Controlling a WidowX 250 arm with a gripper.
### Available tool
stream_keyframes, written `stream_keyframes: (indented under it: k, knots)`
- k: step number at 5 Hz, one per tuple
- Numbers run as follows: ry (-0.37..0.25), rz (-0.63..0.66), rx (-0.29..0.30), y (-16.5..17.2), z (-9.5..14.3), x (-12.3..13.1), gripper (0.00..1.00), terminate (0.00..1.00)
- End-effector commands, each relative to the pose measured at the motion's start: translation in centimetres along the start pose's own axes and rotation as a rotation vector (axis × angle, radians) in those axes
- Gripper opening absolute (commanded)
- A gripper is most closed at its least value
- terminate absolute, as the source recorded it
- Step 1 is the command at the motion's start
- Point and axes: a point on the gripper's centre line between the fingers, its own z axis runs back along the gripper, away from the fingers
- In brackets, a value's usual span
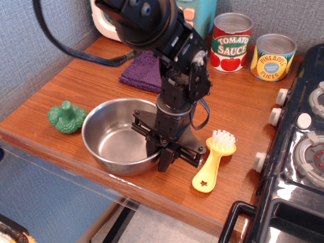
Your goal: Place the metal pot to the left of the yellow brush.
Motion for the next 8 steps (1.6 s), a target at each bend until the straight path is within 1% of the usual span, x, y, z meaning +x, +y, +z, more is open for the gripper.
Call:
stream_keyframes:
  k: [1, 2, 3, 4, 5, 6, 7, 8]
  knots:
    - [-0.139, -0.064, -0.041, -0.2, 4.6, 0.4, 0.0, 0.0]
    - [-0.213, -0.127, -0.079, -1.4, 8.4, 1.2, 0.0, 0.0]
    - [-0.277, -0.059, -0.073, 1.3, 12.1, 3.1, 0.0, 0.0]
    - [-0.262, 0.096, -0.057, 6.9, 12.1, 4.6, 0.0, 0.0]
    - [-0.213, 0.217, -0.037, 12.1, 10.5, 4.7, 0.0, 0.0]
    - [-0.146, 0.304, -0.009, 15.9, 8.1, 4.3, 0.0, 0.0]
    - [-0.08, 0.307, 0.007, 17.3, 5.6, 4.4, 0.0, 0.0]
    - [-0.044, 0.31, 0.015, 18.1, 4.2, 5.2, 0.0, 0.0]
